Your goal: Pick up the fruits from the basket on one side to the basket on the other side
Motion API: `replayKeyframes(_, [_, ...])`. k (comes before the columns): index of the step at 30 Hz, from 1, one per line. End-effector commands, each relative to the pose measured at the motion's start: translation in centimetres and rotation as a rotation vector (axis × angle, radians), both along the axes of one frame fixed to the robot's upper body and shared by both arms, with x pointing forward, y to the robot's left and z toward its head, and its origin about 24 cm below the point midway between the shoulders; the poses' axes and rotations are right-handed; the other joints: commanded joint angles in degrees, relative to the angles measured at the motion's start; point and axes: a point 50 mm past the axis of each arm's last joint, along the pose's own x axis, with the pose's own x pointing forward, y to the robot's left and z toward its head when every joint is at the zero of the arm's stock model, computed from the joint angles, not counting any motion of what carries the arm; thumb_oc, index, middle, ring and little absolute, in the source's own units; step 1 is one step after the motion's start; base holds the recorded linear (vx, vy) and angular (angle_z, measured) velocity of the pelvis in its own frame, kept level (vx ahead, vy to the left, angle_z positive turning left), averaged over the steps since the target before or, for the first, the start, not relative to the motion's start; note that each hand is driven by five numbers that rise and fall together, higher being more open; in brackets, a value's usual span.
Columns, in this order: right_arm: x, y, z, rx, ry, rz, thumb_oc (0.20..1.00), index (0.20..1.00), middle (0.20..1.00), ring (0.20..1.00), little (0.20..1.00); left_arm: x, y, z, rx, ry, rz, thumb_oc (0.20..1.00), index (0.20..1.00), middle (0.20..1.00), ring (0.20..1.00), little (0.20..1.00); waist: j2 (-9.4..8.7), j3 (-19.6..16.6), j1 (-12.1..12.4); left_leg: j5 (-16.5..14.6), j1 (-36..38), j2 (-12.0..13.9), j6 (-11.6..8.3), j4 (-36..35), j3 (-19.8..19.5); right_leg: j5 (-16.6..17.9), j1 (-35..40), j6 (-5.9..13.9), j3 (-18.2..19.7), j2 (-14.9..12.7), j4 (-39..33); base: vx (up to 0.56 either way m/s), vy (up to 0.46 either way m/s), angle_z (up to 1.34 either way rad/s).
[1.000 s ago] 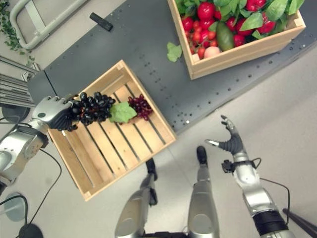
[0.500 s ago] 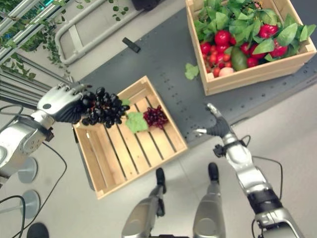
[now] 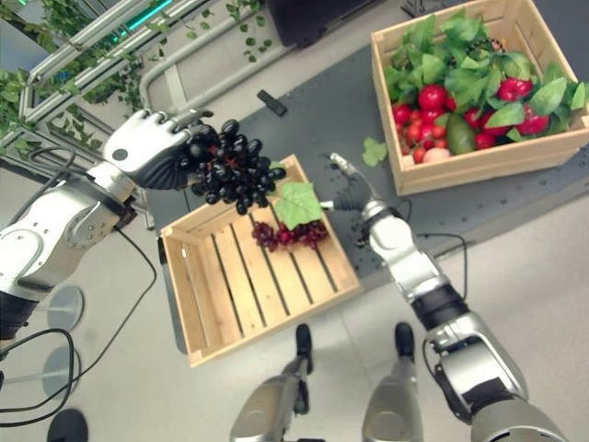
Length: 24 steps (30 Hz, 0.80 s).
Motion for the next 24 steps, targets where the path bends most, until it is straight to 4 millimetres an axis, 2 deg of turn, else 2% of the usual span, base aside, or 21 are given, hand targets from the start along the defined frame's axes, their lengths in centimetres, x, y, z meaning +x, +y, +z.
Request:
replayKeyframes(1, [1.1,3.2,4.2,0.082,-0.114,0.068,1.000,1.000,1.000,1.000,1.000,0.9,-2.2,2.6,-0.104,-0.094,-0.068,0.200,0.200,0.200,0.200,0.200,-1.91,-5.9,1.5,-2.3,-2.4,-0.2,-0.99,2.7,0.2,-12.1,-0.7,-3.12,0.8,4.9,5.3,0.01,-0.003,0.05])
replayKeyframes(4, [1.6,5.2,7.4,0.135,-0.153,0.135,1.000,1.000,1.000,1.000,1.000,1.9,-4.0,3.0,-0.080,-0.081,-0.104,0.200,0.200,0.200,0.200,0.200,-2.30,-6.5,1.8,-2.2,-2.5,-0.1,-1.07,2.6,-0.1,-12.0,-0.8,-3.00,0.5,5.1,5.2,0.02,-0.011,0.06])
replayKeyframes(5, [1.2,6.4,8.4,0.184,-0.159,0.201,1.000,1.000,1.000,1.000,1.000,2.3,-4.6,2.5,-0.070,-0.059,-0.105,0.200,0.200,0.200,0.200,0.200,-2.62,-6.8,1.7,-2.2,-2.5,-0.1,-1.14,2.5,-0.1,-11.9,-0.7,-2.95,0.4,5.1,5.2,0.03,-0.007,0.06])
replayKeyframes(6, [1.2,6.3,8.5,0.187,-0.159,0.200,1.000,1.000,1.000,1.000,1.000,2.4,-4.7,2.5,-0.069,-0.060,-0.107,0.200,0.200,0.200,0.200,0.200,-2.67,-6.8,1.8,-2.2,-2.5,-0.1,-1.14,2.5,-0.1,-11.9,-0.7,-2.94,0.4,5.1,5.2,0.04,-0.004,0.04])
replayKeyframes(8, [0.5,7.7,9.4,0.223,-0.186,0.274,1.000,1.000,1.000,1.000,1.000,2.9,-5.0,1.5,-0.051,-0.037,-0.096,0.200,0.200,0.200,0.200,0.200,-3.10,-7.3,1.7,-2.2,-2.6,0.0,-1.16,2.4,-0.1,-11.9,-0.5,-2.94,0.4,5.2,5.0,0.02,-0.006,0.02])
replayKeyframes(11, [-0.2,8.6,10.2,0.237,-0.213,0.328,1.000,1.000,1.000,1.000,1.000,3.4,-5.4,0.8,-0.043,-0.017,-0.088,0.200,0.200,0.200,0.200,0.200,-3.41,-7.5,1.5,-2.2,-2.6,0.0,-1.14,2.4,0.0,-12.0,-0.5,-2.95,0.4,5.3,5.0,0.02,-0.013,0.02])
replayKeyframes(12, [-0.8,9.4,11.3,0.251,-0.247,0.375,1.000,1.000,1.000,1.000,1.000,3.9,-5.9,0.4,-0.031,-0.005,-0.080,0.200,0.200,0.200,0.200,0.200,-3.66,-7.9,1.4,-2.3,-2.6,0.1,-1.15,2.4,0.0,-12.0,-0.5,-2.94,0.4,5.3,4.9,0.00,0.000,0.00])
replayKeyframes(14, [-1.2,9.7,11.9,0.265,-0.263,0.395,1.000,1.000,1.000,1.000,1.000,4.1,-6.3,0.2,-0.027,0.005,-0.083,0.200,0.200,0.200,0.200,0.200,-3.85,-8.0,1.4,-2.3,-2.6,0.1,-1.18,2.4,0.0,-12.0,-0.5,-2.92,0.3,5.3,4.9,0.00,0.000,0.00])
replayKeyframes(15, [-1.8,10.6,12.7,0.277,-0.287,0.443,1.000,1.000,1.000,1.000,1.000,4.5,-6.8,-0.1,-0.022,0.018,-0.081,0.200,0.200,0.200,0.200,0.200,-4.13,-8.1,1.2,-2.3,-2.6,0.2,-1.24,2.4,0.0,-12.1,-0.5,-2.93,0.3,5.4,4.9,0.00,0.000,0.00])
replayKeyframes(21, [-3.8,12.1,14.5,0.318,-0.347,0.559,1.000,1.000,1.000,1.000,1.000,4.9,-7.4,-1.4,-0.011,0.067,-0.081,0.200,0.200,0.200,0.200,0.200,-4.92,-8.5,1.0,-2.4,-2.5,0.2,-1.26,2.6,0.0,-12.2,-0.2,-3.08,0.5,5.6,4.9,0.00,0.000,0.00])
replayKeyframes(24, [-4.3,12.2,14.8,0.336,-0.364,0.587,1.000,1.000,1.000,1.000,1.000,4.9,-7.6,-1.6,-0.007,0.074,-0.087,0.200,0.200,0.200,0.200,0.200,-5.13,-8.5,0.9,-2.5,-2.5,0.3,-1.27,2.8,0.0,-12.3,0.0,-3.15,0.6,5.6,4.8,0.00,0.000,0.00])
